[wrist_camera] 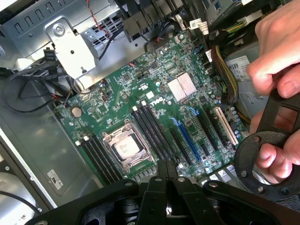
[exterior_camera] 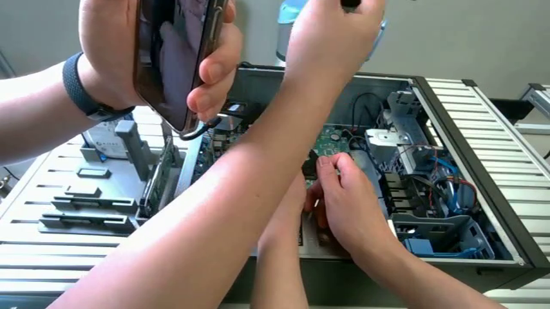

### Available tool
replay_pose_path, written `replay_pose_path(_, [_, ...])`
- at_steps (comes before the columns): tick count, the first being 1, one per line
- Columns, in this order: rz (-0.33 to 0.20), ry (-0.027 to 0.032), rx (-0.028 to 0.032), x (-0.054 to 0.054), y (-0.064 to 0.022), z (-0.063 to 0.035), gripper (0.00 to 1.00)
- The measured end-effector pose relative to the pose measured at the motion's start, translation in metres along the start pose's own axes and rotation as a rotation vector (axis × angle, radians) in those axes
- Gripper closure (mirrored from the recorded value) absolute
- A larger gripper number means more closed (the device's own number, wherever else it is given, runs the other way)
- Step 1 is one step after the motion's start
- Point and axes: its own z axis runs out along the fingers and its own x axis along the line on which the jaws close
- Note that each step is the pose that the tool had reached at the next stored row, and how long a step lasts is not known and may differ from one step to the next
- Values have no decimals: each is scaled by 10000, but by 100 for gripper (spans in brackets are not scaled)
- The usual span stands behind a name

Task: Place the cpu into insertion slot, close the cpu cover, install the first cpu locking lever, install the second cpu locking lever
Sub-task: 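Install the second cpu locking lever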

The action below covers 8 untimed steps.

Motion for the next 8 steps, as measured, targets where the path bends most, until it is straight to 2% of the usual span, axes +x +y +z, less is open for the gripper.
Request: replay_pose_path(8, [22,1,0,1,2,0,89])
